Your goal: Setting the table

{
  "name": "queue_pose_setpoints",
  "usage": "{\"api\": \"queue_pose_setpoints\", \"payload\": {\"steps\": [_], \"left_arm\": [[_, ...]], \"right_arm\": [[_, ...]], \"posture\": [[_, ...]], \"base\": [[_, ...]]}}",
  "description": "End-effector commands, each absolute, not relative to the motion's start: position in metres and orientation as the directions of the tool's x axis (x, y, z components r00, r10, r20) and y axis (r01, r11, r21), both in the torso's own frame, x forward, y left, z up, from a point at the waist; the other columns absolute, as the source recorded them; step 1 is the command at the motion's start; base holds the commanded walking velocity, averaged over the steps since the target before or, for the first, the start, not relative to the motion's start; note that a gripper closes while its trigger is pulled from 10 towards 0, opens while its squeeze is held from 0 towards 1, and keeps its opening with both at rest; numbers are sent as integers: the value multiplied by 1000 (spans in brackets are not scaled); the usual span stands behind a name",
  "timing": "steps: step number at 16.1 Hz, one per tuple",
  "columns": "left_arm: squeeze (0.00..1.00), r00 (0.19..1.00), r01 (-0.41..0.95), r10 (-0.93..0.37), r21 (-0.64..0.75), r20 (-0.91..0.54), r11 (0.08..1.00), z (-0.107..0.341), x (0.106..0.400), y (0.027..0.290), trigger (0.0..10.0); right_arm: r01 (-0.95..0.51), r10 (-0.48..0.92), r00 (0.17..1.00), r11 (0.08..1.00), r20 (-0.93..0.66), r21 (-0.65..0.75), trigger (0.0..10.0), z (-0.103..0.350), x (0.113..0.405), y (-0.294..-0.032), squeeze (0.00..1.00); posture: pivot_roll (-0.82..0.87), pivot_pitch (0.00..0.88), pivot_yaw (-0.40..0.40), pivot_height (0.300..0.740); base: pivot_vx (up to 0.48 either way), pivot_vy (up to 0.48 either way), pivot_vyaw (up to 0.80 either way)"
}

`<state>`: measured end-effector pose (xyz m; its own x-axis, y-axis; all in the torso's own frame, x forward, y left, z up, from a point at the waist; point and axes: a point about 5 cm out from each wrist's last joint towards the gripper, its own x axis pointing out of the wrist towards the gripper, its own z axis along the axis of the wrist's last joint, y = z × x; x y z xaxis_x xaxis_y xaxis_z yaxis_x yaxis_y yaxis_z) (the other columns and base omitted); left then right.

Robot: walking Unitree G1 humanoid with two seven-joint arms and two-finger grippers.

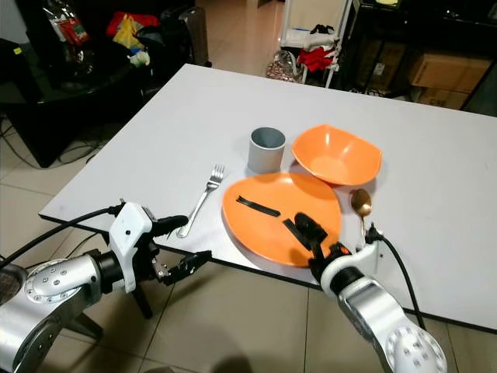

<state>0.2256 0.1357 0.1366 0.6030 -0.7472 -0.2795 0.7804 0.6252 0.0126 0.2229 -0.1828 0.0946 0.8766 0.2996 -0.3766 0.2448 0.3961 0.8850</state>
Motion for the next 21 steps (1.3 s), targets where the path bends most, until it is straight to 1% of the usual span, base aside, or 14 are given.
{"api": "queue_pose_setpoints", "payload": {"steps": [1,3,4,6,7,9,10,12,13,14,15,16,19,21], "left_arm": [[0,604,782,-746,27,-280,623,139,225,136,10000],[0,602,784,-748,28,-280,620,139,225,135,10000],[0,600,785,-749,28,-280,618,139,225,135,10000],[0,599,787,-750,29,-280,617,139,226,135,10000],[0,598,787,-750,31,-282,616,139,226,134,10000],[0,598,787,-750,32,-284,616,138,226,134,10000],[0,599,786,-749,32,-284,617,138,226,134,10000],[0,616,774,-740,36,-270,632,140,226,136,10000],[0,647,751,-724,39,-240,659,144,228,136,10000],[0,661,740,-716,40,-224,671,146,229,135,10000],[0,739,669,-655,60,-159,741,152,236,132,10000],[0,806,587,-575,68,-140,807,152,241,132,10000],[0,867,495,-491,35,-77,868,159,245,127,10000],[0,916,402,-402,-38,-7,915,170,253,117,10000]], "right_arm": [[288,262,856,474,-445,832,10000,94,216,-188,1000],[277,232,851,563,-471,778,10000,102,214,-190,1000],[291,197,832,640,-518,711,10000,103,208,-191,0],[285,174,817,707,-550,647,10000,103,205,-191,0],[229,147,780,838,-609,495,10000,100,204,-191,0],[192,159,774,863,-613,467,10000,101,206,-186,0],[164,158,768,888,-621,429,10000,102,205,-185,0],[109,118,794,937,-596,331,10000,115,199,-189,0],[81,108,827,948,-552,307,10000,128,191,-190,0],[68,109,841,950,-530,305,10000,133,188,-190,0],[23,99,894,964,-438,264,10000,153,177,-187,0],[-3,100,921,968,-377,251,10000,160,175,-183,0],[-21,87,954,974,-288,226,10000,173,178,-177,0],[-111,152,961,977,-232,182,10000,194,184,-170,0]], "posture": [[-21,28,-19,740],[-22,27,-18,740],[-26,27,-16,740],[-28,26,-15,740],[-31,26,-13,740],[-29,26,-16,740],[-28,25,-16,740],[-19,20,-23,740],[-13,16,-28,740],[-13,16,-28,740],[-19,13,-26,740],[-23,10,-18,740],[-27,13,-12,740],[-58,30,-23,740]], "base": [[0,0,0],[0,0,0],[0,0,0],[0,0,0],[0,0,0],[0,0,0],[0,0,0],[0,0,0],[0,0,0],[0,0,0],[0,0,0],[0,0,0],[0,0,0],[0,0,0]]}}
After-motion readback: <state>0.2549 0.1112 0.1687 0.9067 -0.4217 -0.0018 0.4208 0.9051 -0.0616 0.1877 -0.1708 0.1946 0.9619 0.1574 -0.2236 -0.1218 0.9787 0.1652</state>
